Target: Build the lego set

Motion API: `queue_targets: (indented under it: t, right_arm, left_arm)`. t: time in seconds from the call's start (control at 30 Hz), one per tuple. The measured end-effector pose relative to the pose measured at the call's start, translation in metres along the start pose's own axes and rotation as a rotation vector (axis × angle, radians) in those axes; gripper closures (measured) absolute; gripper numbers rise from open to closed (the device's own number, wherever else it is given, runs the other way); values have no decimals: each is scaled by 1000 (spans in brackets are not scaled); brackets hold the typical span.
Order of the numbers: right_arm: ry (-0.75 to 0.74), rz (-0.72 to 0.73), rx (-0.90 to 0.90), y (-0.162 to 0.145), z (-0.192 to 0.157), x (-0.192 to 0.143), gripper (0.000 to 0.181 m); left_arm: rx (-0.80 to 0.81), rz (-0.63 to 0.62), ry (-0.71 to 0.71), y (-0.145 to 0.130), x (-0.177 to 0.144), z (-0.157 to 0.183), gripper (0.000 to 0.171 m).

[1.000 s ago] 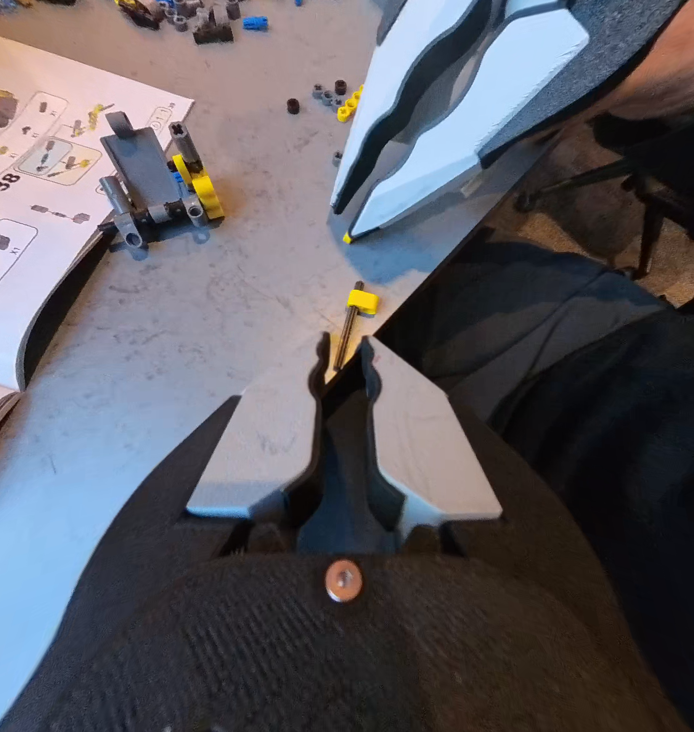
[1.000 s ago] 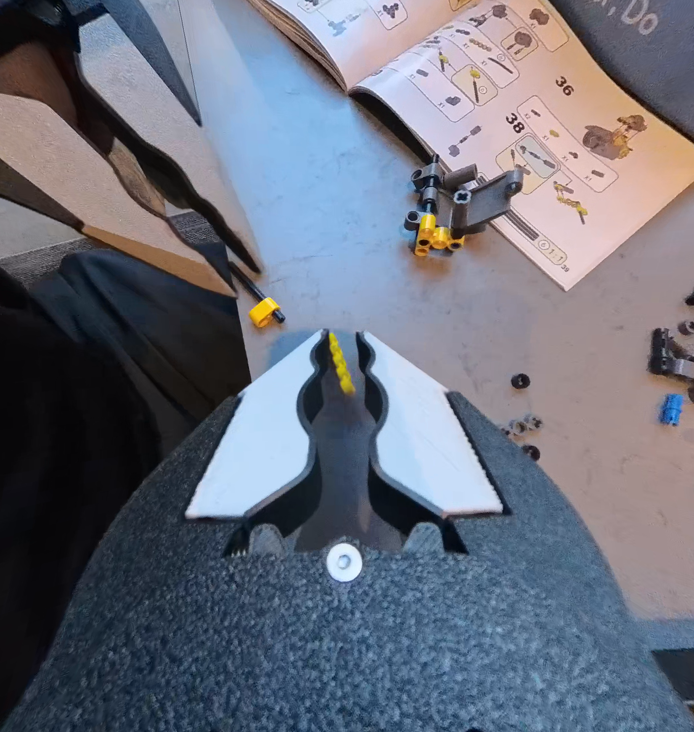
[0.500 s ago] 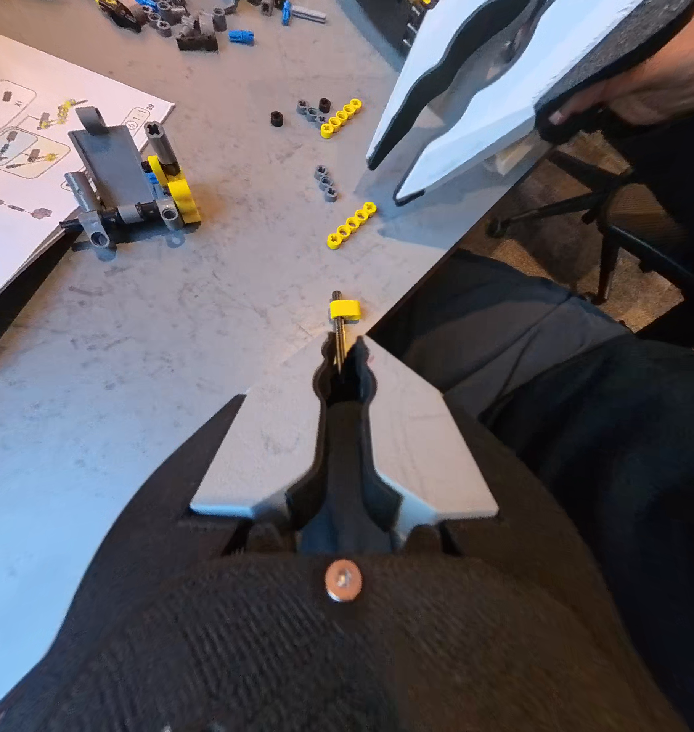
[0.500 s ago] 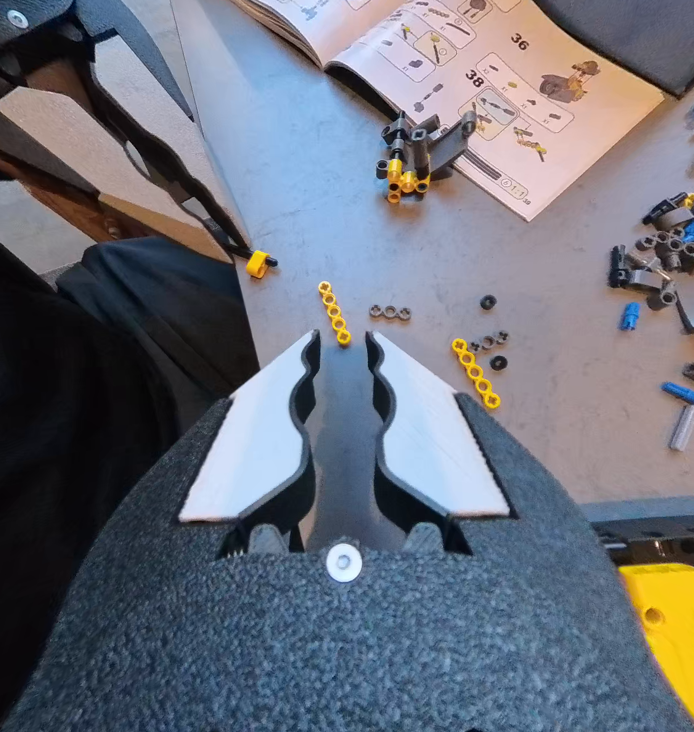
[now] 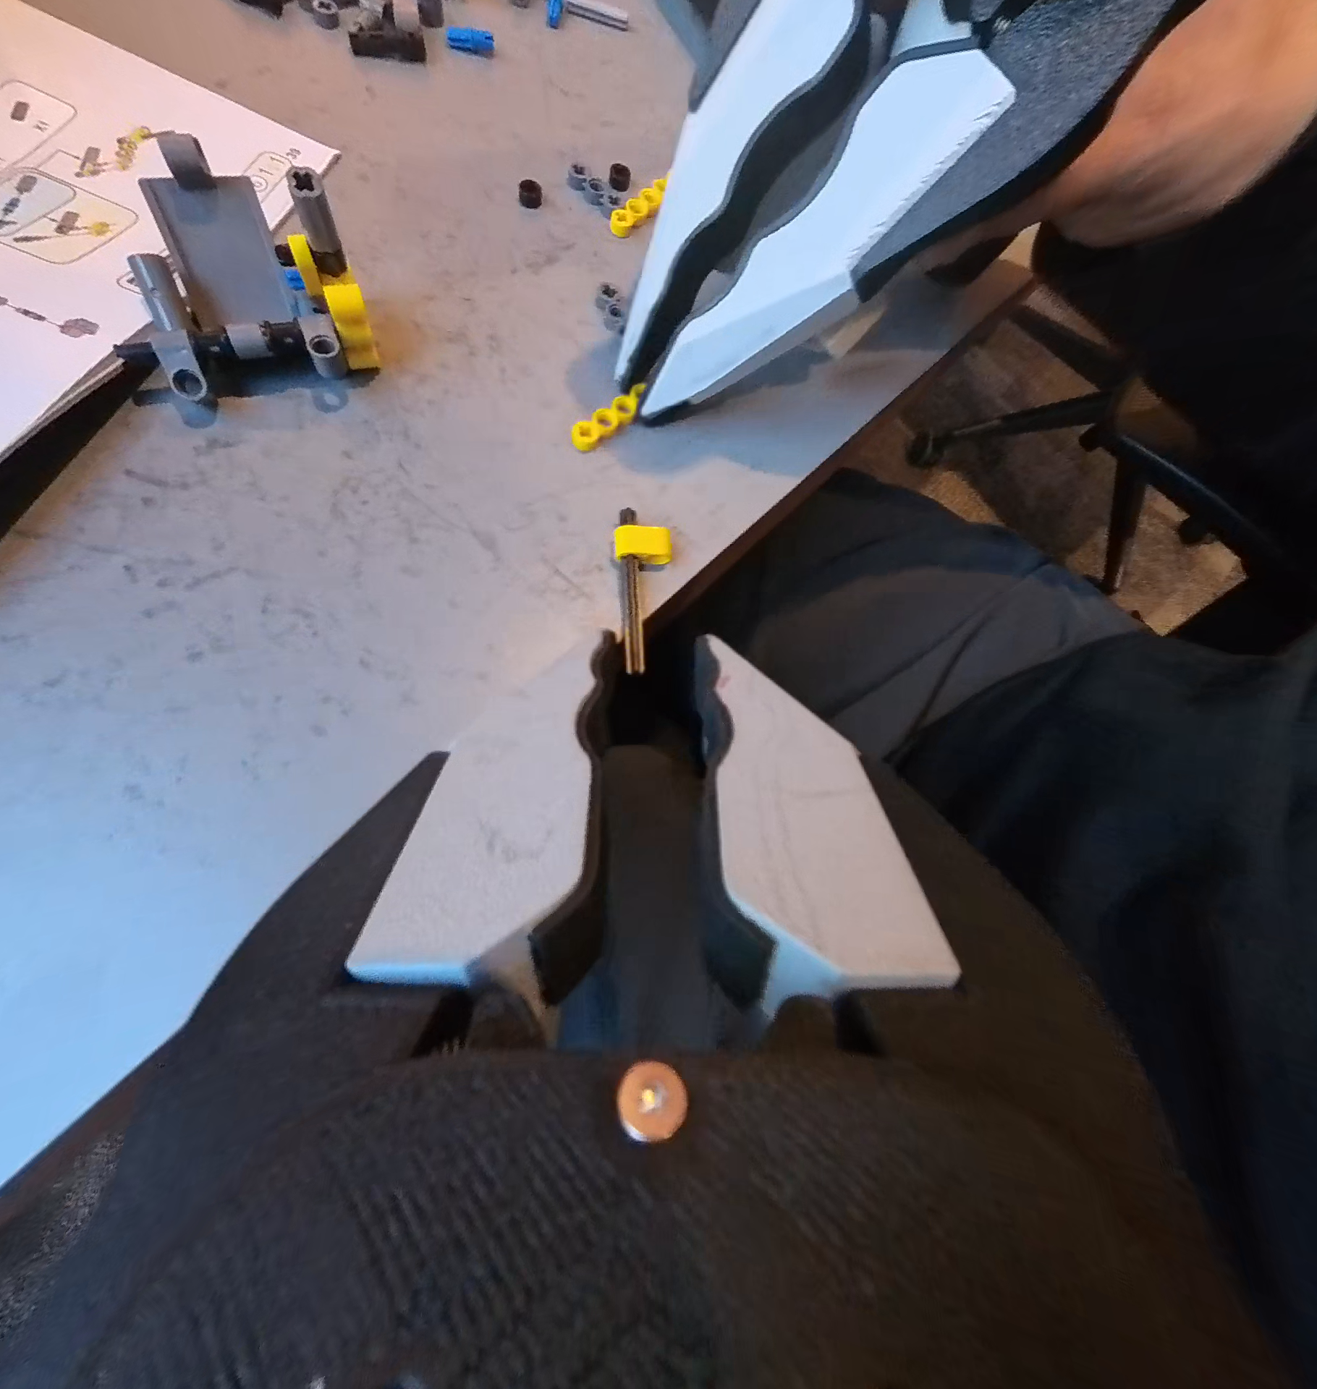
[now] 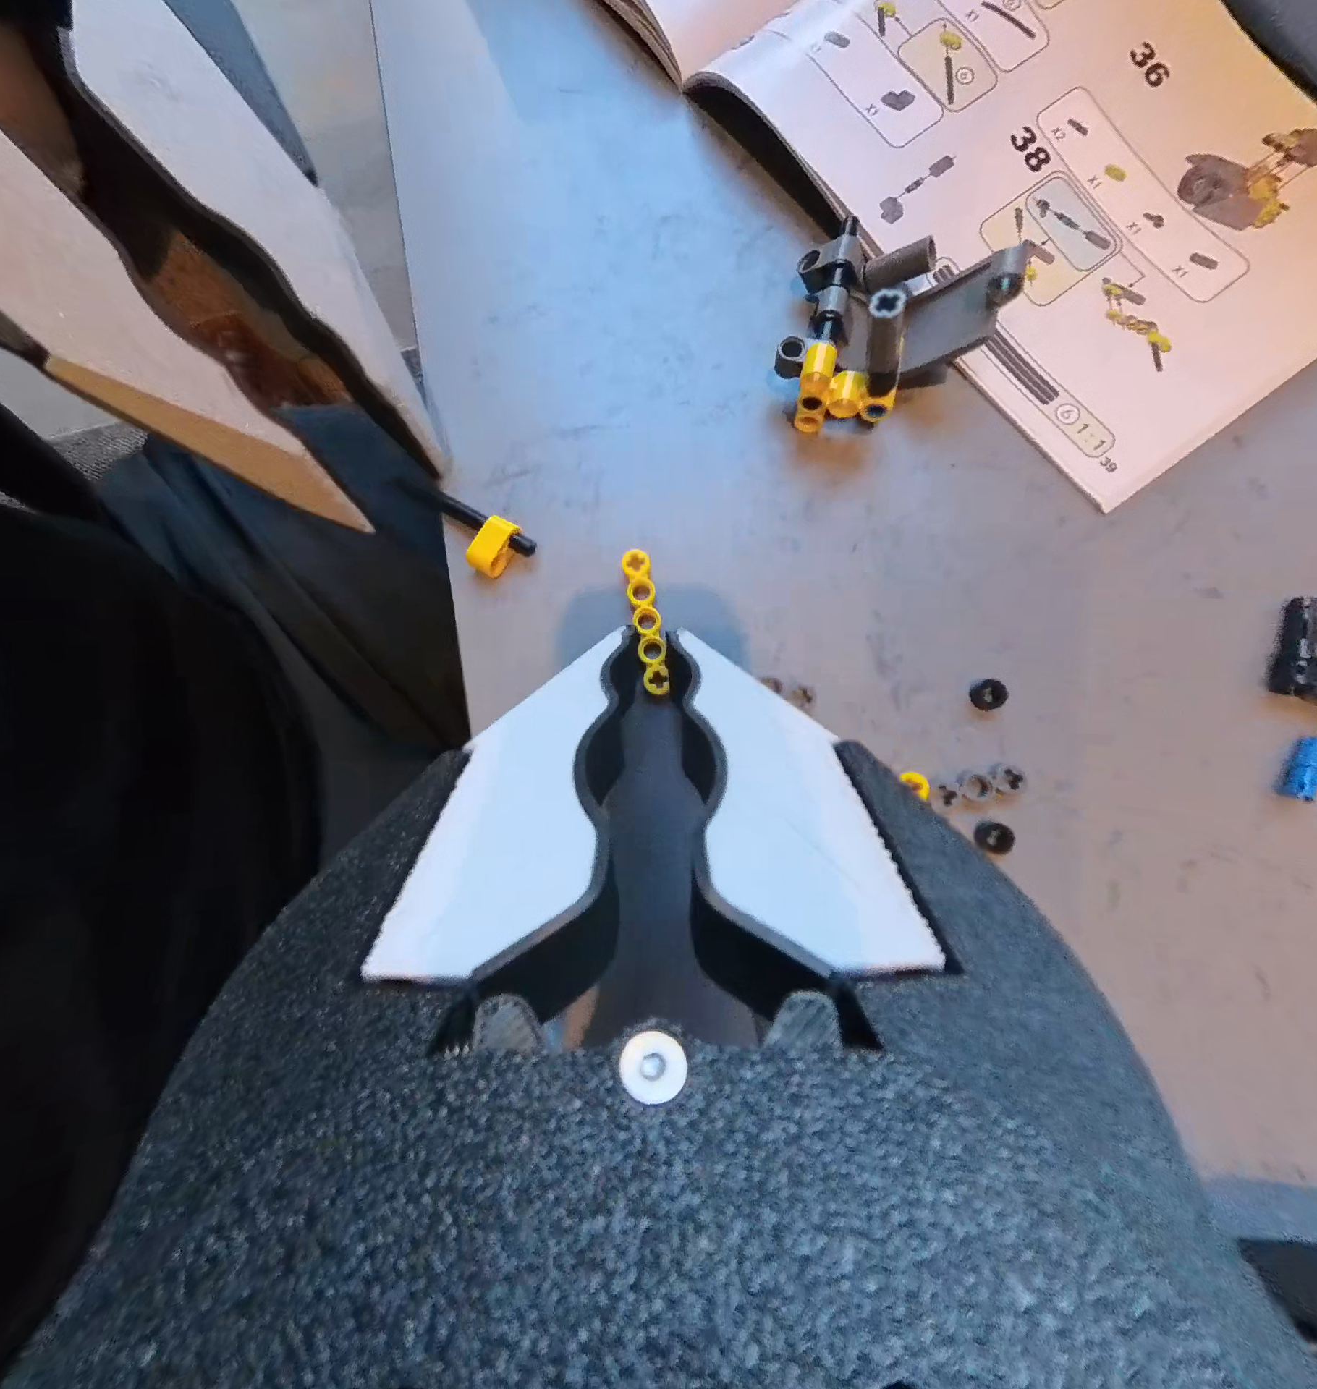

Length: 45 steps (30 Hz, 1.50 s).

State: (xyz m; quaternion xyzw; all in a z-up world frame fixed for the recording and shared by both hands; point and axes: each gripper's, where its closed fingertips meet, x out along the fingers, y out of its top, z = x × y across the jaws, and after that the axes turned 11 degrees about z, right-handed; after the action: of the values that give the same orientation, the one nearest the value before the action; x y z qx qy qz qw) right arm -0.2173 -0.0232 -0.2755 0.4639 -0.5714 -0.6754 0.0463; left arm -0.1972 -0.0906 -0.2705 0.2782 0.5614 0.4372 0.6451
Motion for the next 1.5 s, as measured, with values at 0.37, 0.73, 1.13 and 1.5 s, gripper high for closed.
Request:
queue_targets:
  t: [0.37, 0.73, 1.13, 1.5]
  right_arm:
    - [18, 26, 35, 12, 6, 15, 174]
    - [65, 84, 86, 17, 5, 8, 175]
    - [180, 30, -155, 25, -19, 31, 174]
    - [249, 71, -170, 41, -25, 31, 175]
  left_arm:
    - [-30, 13, -51, 3, 12, 14, 156]
    - [-9, 33, -18, 11, 5, 8, 153]
    - [322, -31, -49, 30, 2, -30, 147]
    - [638, -68, -104, 28, 20, -32, 158]
